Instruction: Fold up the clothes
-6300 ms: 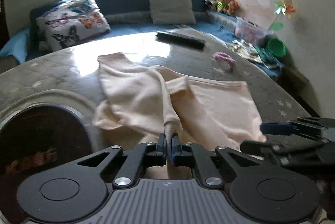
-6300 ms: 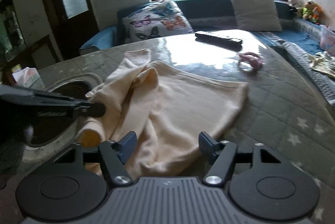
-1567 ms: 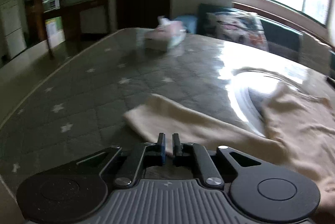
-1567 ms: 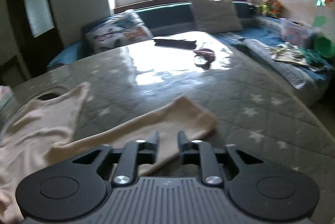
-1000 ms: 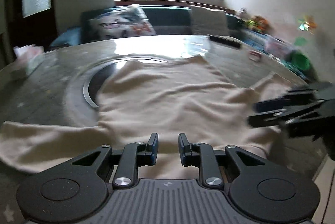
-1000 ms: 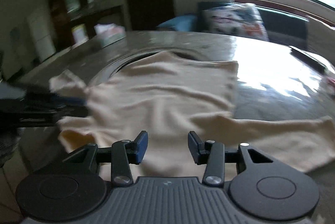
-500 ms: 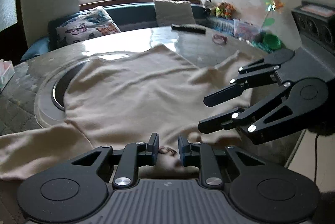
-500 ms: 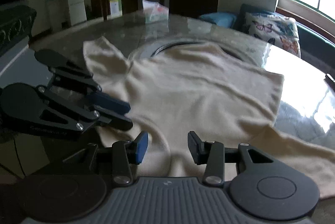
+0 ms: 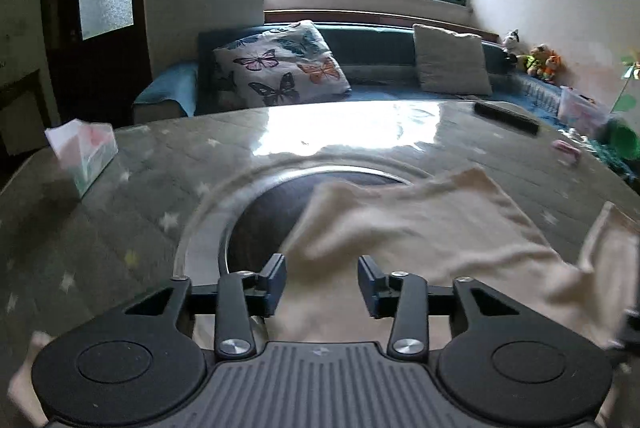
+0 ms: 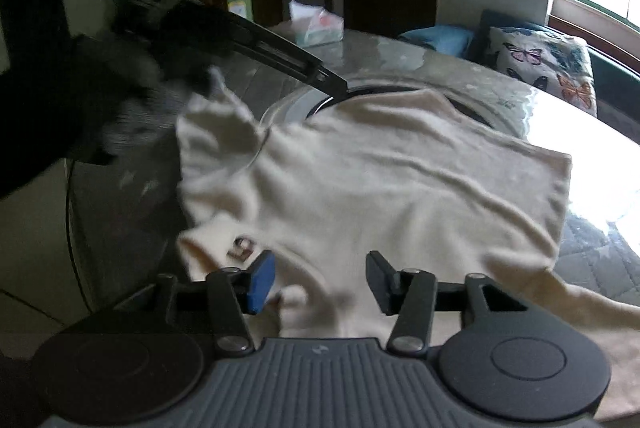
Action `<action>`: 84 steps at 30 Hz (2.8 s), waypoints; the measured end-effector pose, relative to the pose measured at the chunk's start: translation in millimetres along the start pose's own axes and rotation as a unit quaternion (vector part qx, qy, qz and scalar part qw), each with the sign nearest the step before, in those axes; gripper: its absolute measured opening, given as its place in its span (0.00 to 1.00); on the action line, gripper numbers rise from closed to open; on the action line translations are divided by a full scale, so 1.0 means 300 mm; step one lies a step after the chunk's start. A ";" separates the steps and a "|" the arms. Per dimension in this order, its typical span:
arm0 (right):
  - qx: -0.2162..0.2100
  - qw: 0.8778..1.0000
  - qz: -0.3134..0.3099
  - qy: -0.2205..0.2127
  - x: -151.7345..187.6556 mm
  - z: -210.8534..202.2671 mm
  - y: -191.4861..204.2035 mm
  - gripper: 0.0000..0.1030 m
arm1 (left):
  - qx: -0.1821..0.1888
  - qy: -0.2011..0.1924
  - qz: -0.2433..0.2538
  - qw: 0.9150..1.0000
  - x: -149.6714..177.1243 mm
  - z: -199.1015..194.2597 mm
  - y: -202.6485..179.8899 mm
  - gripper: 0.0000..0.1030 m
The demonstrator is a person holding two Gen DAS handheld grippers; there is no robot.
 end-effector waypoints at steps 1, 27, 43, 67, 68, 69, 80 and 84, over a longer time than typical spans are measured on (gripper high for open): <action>-0.002 1.000 0.006 -0.003 -0.005 -0.004 -0.011 0.51 | -0.005 0.002 0.000 1.000 -0.023 0.033 0.009 0.44; -0.036 0.998 0.048 0.002 0.004 0.046 -0.075 0.52 | 0.117 0.008 0.111 0.987 0.019 0.088 -0.187 0.09; -0.037 0.998 0.048 0.001 0.001 0.051 -0.077 0.53 | 0.027 0.006 -0.142 0.989 -0.094 0.203 0.158 0.21; -0.039 0.998 0.043 0.001 -0.005 0.061 -0.073 0.58 | 0.043 0.028 -0.091 0.995 -0.085 0.250 0.103 0.11; -0.039 0.998 0.044 0.001 -0.005 0.061 -0.073 0.58 | 0.033 0.017 -0.094 0.995 -0.087 0.240 0.114 0.09; -0.039 0.998 0.044 0.001 -0.004 0.061 -0.073 0.58 | 0.019 0.005 -0.097 0.995 -0.088 0.228 0.124 0.05; -0.037 0.998 0.044 0.000 -0.002 0.062 -0.070 0.59 | 0.014 0.003 -0.095 0.995 -0.104 0.206 0.143 0.48; -0.038 0.998 0.045 0.000 -0.003 0.061 -0.072 0.59 | -0.005 0.014 -0.075 0.997 -0.115 0.247 0.100 0.51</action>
Point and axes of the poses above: each gripper's, at about its wrist camera, not at the fingertips, and z roughly the way its jaws point, y to its left, x to its underside, the point moved 4 cm from there along z, roughly the way its jaws point, and after that the axes turned 14 degrees about y, right-handed, at the moved point
